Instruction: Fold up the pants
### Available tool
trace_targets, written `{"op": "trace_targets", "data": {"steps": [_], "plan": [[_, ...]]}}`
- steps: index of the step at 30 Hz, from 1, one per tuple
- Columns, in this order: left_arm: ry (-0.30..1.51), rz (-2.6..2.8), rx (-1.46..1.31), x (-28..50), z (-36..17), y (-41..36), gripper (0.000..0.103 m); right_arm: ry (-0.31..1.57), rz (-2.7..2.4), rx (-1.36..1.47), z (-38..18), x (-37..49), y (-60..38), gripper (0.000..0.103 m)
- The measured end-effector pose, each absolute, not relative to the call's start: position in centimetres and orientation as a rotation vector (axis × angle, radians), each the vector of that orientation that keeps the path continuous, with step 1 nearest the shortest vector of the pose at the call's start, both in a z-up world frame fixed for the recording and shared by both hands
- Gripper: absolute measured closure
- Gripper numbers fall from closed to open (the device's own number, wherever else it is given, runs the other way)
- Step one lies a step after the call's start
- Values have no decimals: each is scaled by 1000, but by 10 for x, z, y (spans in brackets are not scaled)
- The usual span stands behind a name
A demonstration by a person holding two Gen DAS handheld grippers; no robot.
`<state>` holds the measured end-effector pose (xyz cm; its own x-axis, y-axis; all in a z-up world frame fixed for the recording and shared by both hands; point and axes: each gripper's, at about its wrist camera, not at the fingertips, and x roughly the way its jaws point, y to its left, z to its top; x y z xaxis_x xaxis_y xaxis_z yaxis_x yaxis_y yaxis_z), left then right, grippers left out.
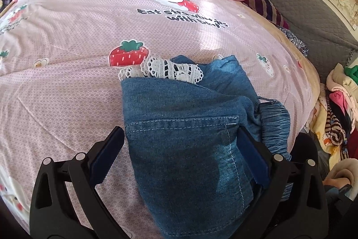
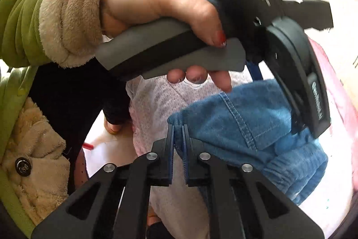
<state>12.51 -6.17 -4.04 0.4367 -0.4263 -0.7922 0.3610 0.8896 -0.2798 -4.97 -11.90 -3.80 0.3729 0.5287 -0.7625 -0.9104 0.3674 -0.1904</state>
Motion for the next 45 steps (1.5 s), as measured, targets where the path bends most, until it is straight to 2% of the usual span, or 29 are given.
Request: {"op": "trace_targets", "data": {"steps": [7, 13, 15, 17, 19, 22, 31, 41, 45], "plan": [[993, -482, -64, 125, -40, -64, 10, 713, 999, -520, -28, -46, -133, 92], [978, -472, -55, 122, -38, -63, 10, 700, 1022, -460, -3, -55, -144, 83], [974, -471, -59, 121, -36, -63, 10, 684, 1024, -455, 7, -60, -146, 79], [971, -468, -60, 120, -35, -62, 10, 673, 1030, -442, 16, -64, -149, 66], [966, -468, -61, 120, -32, -62, 10, 668, 1031, -425, 24, -68, -153, 59], [956, -468, -61, 117, -29, -62, 10, 661, 1030, -401, 32, -70, -156, 58], [918, -463, -56, 108, -13, -61, 10, 613, 988, -293, 48, -74, -176, 38], [874, -435, -47, 91, 6, -57, 10, 552, 889, -199, 59, -71, -199, 24], [858, -425, -45, 84, 13, -55, 10, 524, 866, -183, 64, -73, -205, 21]]}}
